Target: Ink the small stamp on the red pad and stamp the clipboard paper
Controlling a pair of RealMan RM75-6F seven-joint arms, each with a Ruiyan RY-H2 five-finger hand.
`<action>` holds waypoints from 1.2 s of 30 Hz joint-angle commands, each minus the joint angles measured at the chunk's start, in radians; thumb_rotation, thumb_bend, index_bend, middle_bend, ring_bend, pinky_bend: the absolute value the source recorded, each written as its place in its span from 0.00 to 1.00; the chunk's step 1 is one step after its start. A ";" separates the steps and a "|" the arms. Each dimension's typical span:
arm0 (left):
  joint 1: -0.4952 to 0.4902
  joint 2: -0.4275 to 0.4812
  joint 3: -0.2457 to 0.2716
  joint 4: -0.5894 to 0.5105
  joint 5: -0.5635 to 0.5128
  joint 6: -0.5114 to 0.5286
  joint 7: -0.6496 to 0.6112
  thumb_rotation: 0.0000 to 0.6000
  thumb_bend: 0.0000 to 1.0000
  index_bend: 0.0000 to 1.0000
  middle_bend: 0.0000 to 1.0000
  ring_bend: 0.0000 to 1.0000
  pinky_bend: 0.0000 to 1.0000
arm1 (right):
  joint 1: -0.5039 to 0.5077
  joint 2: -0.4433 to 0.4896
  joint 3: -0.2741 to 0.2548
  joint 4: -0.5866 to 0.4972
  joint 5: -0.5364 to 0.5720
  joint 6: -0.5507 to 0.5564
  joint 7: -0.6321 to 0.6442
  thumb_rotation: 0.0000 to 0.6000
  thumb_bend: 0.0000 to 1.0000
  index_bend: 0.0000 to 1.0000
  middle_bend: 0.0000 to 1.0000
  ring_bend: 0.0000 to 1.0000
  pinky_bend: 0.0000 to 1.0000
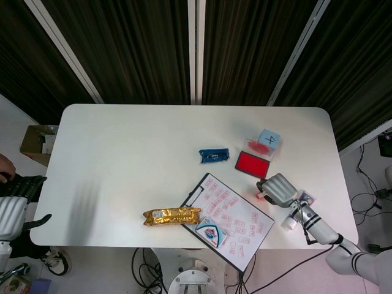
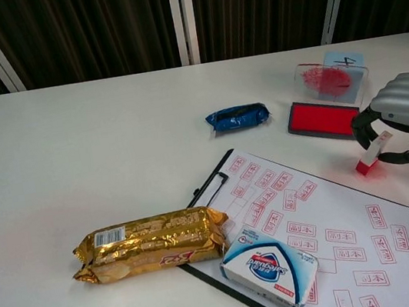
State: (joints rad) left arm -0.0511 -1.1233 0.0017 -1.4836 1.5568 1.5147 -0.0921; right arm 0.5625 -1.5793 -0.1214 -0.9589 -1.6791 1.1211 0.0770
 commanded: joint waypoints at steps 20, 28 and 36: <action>-0.002 0.002 0.000 0.000 -0.001 -0.002 -0.002 1.00 0.00 0.18 0.17 0.16 0.25 | 0.003 -0.006 0.005 -0.006 0.000 -0.032 -0.018 1.00 0.30 0.63 0.55 0.62 0.91; -0.004 0.005 0.000 -0.004 0.000 -0.003 0.000 1.00 0.00 0.18 0.17 0.16 0.25 | 0.002 0.001 0.008 -0.016 0.002 -0.035 -0.024 1.00 0.29 0.59 0.52 0.61 0.91; -0.003 0.005 0.000 -0.004 -0.002 -0.003 -0.001 1.00 0.00 0.19 0.17 0.16 0.25 | 0.000 0.009 0.011 -0.029 0.006 -0.041 -0.033 1.00 0.27 0.54 0.46 0.59 0.91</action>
State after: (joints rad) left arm -0.0539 -1.1183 0.0017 -1.4872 1.5550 1.5116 -0.0930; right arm 0.5630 -1.5701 -0.1109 -0.9874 -1.6731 1.0798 0.0437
